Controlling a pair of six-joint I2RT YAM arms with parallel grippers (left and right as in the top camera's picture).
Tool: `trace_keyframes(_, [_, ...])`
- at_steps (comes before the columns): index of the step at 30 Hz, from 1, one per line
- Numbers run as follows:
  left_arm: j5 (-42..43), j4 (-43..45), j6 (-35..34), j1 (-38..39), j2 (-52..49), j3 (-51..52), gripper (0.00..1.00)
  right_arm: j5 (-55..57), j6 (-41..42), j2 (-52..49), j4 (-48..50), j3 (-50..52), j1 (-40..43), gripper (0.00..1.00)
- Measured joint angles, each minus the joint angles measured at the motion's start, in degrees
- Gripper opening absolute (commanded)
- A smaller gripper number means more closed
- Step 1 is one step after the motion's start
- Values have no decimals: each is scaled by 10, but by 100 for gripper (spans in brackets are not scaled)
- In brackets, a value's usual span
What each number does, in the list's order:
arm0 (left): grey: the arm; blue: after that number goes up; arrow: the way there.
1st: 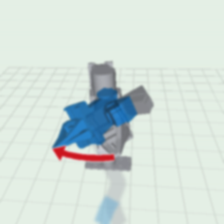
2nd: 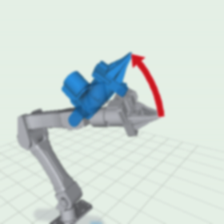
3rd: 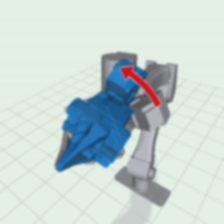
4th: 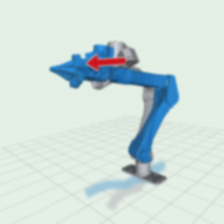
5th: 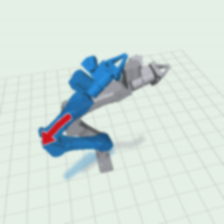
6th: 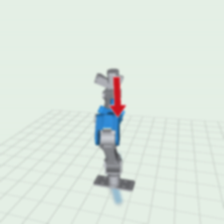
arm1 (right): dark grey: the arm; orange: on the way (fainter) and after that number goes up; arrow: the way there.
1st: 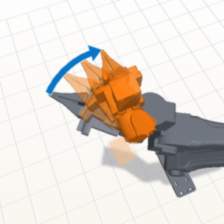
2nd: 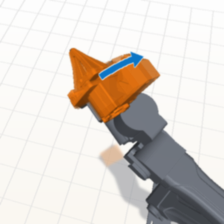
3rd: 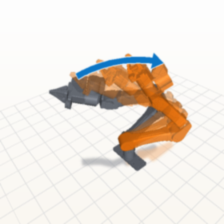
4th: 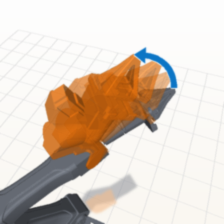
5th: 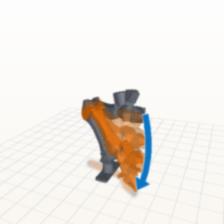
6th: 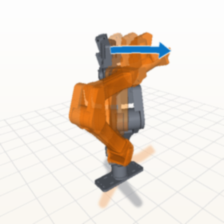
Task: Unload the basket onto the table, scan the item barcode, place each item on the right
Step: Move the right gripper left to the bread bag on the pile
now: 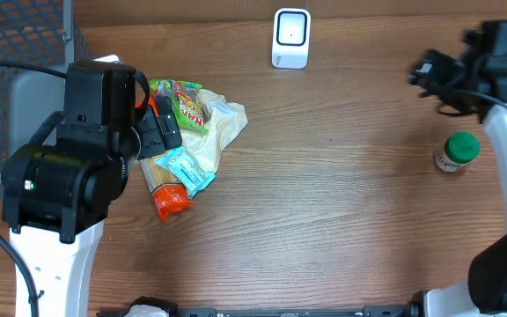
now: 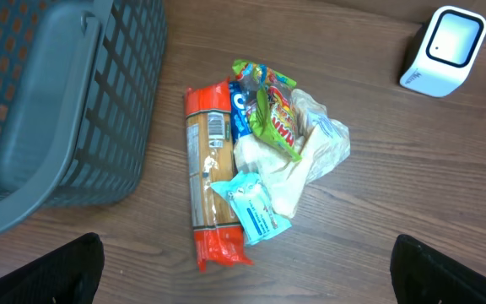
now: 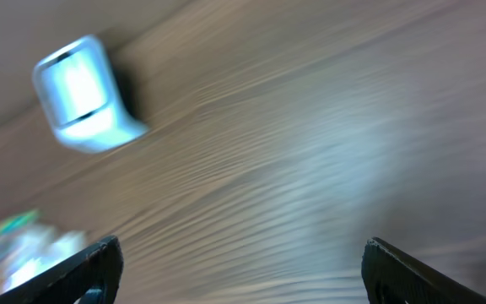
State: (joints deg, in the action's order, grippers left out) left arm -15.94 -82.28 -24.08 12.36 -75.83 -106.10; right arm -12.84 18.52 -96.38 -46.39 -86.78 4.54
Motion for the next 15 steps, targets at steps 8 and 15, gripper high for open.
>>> trace_keyframes(8, [0,0,0,0,0,0,100,-79,75,-53,67,0,-148,89])
trace_keyframes(15, [0,0,0,0,0,0,100,-102,114,-121,102,0,-237,84])
